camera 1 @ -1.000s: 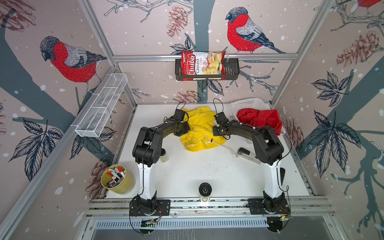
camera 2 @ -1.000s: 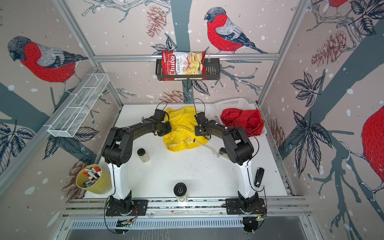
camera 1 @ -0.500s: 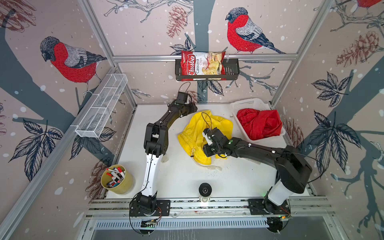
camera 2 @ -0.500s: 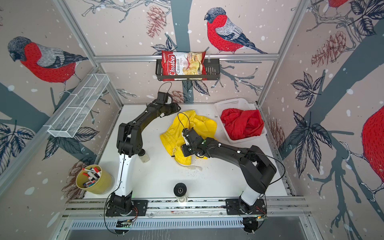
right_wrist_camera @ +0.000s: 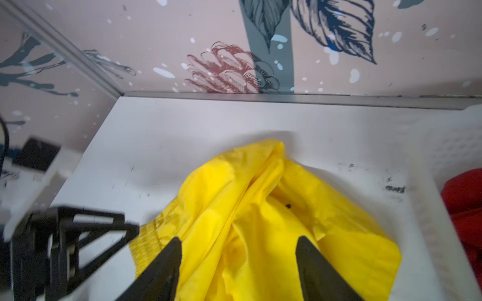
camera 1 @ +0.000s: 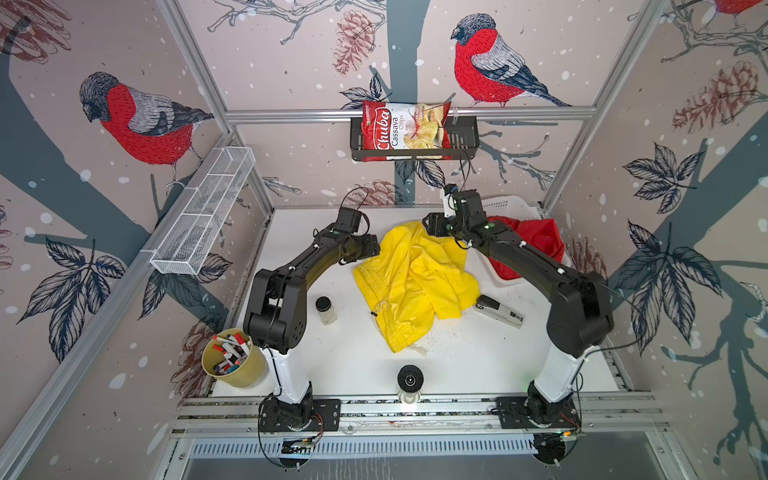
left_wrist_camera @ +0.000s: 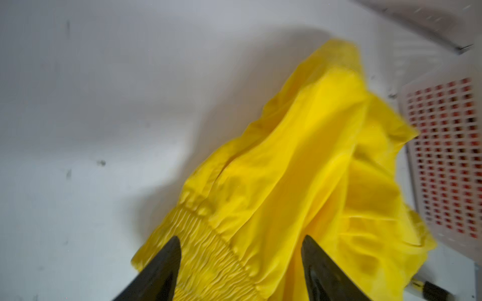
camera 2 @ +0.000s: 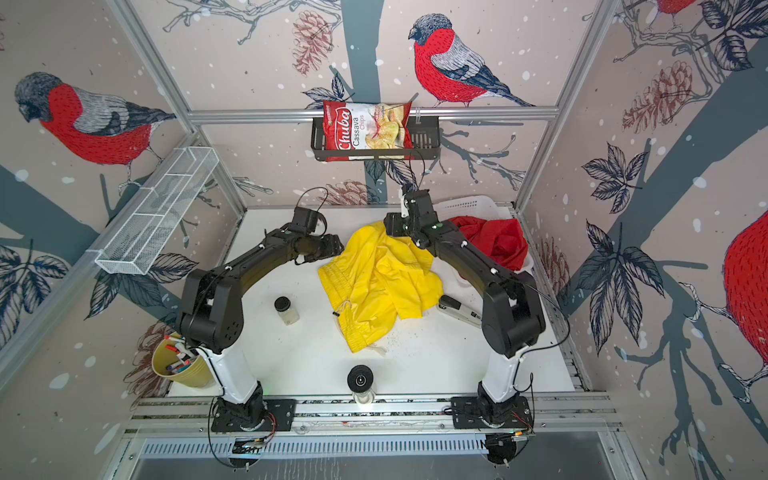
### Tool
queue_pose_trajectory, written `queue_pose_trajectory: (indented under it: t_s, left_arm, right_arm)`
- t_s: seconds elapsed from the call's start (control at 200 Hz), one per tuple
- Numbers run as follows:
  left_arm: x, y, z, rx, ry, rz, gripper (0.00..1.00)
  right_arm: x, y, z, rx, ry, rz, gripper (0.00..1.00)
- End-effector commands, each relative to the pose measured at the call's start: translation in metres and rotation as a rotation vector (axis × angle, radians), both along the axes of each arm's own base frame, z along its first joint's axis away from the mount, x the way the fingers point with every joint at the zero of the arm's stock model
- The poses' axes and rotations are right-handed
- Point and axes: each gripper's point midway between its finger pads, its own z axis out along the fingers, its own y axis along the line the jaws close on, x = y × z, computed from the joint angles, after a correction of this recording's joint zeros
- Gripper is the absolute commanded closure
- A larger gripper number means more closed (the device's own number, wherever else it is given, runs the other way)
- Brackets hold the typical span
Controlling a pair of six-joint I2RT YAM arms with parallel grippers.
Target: Fold and stack the shorts
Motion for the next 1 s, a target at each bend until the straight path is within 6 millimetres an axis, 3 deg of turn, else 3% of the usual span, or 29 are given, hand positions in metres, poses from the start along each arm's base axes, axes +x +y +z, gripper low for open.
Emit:
queue_pose_trajectory:
  t_s: [0.0,0.21,0.335,0.375,0.44,0.535,0.71,0.845,0.996]
  left_arm:
    - [-0.009,0.003,-0.015,-0.010,0.021,0.027,0.27]
    - [-0.003,0.003,-0.045,0.005,0.069,0.042,0.27]
    - [0.002,0.007,-0.062,0.045,0.098,0.059,0.35]
    - [0.004,0.010,-0.065,0.060,0.103,0.068,0.45]
    - [0.006,0.015,-0.070,0.087,0.108,0.082,0.78]
    - [0.008,0.023,-0.069,0.128,0.114,0.099,1.00]
    - [0.015,0.043,-0.053,0.177,0.083,0.134,1.00]
    - [0.016,0.054,-0.046,0.173,0.070,0.160,1.00]
    - [0.015,0.055,-0.046,0.181,0.075,0.164,1.00]
  right_arm:
    - [0.014,-0.024,-0.021,-0.020,0.096,-0.079,0.31]
    - [0.015,-0.044,-0.053,-0.026,0.154,-0.118,0.30]
    - [0.015,-0.055,-0.067,-0.055,0.177,-0.146,0.29]
    - [0.016,-0.058,-0.069,-0.056,0.180,-0.153,0.29]
    - [0.020,-0.061,-0.072,-0.072,0.182,-0.170,0.29]
    - [0.026,-0.061,-0.077,-0.119,0.191,-0.184,0.35]
    - [0.034,-0.063,-0.104,-0.204,0.246,-0.224,0.49]
    - [0.033,-0.065,-0.125,-0.209,0.314,-0.249,0.50]
    - [0.018,-0.068,-0.130,-0.187,0.332,-0.262,0.47]
